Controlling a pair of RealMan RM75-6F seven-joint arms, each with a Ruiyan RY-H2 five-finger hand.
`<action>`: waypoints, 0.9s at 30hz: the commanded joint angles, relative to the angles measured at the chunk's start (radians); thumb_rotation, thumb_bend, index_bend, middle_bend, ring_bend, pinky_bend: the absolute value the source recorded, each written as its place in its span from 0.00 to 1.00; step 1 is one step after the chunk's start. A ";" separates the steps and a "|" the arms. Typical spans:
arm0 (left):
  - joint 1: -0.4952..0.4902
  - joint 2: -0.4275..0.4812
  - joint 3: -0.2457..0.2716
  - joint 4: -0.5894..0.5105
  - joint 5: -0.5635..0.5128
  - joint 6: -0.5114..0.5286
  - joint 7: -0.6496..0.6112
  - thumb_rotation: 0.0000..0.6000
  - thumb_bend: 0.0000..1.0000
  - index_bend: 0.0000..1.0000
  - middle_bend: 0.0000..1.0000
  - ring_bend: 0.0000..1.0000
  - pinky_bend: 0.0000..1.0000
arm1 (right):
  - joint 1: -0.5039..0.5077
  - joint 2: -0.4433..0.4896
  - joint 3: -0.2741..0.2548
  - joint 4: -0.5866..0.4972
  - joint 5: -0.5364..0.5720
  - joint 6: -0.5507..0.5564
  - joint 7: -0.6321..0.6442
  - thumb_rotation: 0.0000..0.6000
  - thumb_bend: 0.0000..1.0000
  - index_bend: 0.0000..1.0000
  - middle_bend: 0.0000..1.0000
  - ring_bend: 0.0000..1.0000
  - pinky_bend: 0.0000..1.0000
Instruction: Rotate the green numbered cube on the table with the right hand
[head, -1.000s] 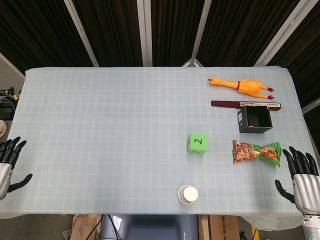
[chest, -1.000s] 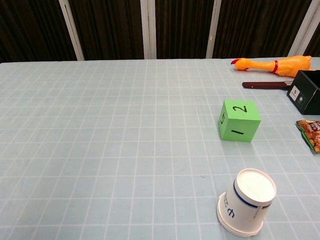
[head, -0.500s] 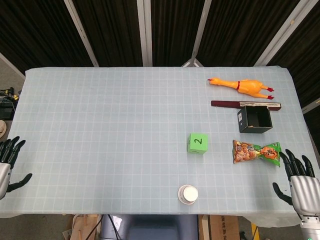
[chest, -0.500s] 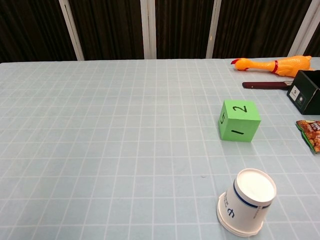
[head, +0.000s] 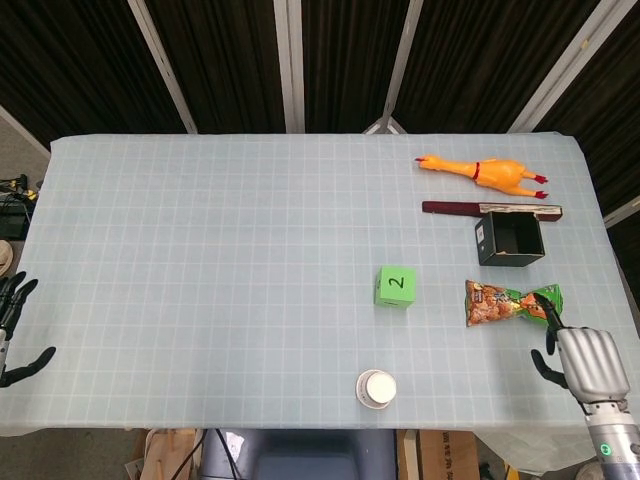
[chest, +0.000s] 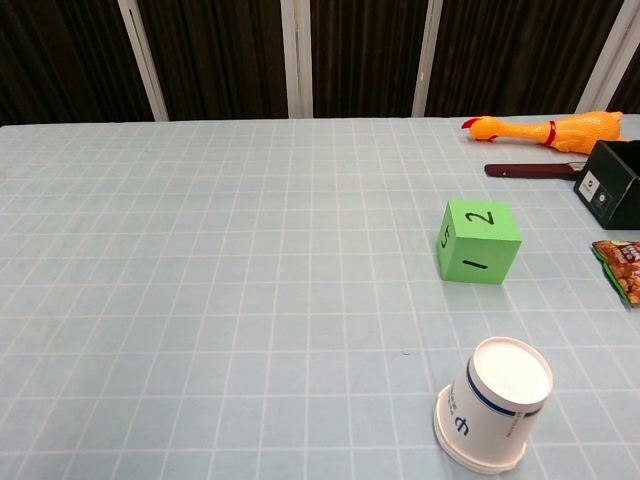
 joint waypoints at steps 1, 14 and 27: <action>0.003 -0.003 0.001 -0.001 0.003 0.004 0.006 1.00 0.27 0.00 0.00 0.00 0.01 | 0.111 0.055 0.032 -0.074 0.104 -0.165 -0.069 1.00 0.66 0.13 0.82 0.86 0.76; -0.001 -0.007 -0.007 -0.011 -0.017 -0.010 0.024 1.00 0.27 0.00 0.00 0.00 0.01 | 0.457 0.078 0.061 -0.147 0.615 -0.504 -0.353 1.00 0.78 0.13 0.83 0.87 0.76; -0.008 -0.008 -0.018 -0.014 -0.045 -0.030 0.039 1.00 0.27 0.00 0.00 0.00 0.01 | 0.778 -0.051 -0.041 -0.076 1.074 -0.493 -0.551 1.00 0.78 0.13 0.83 0.87 0.76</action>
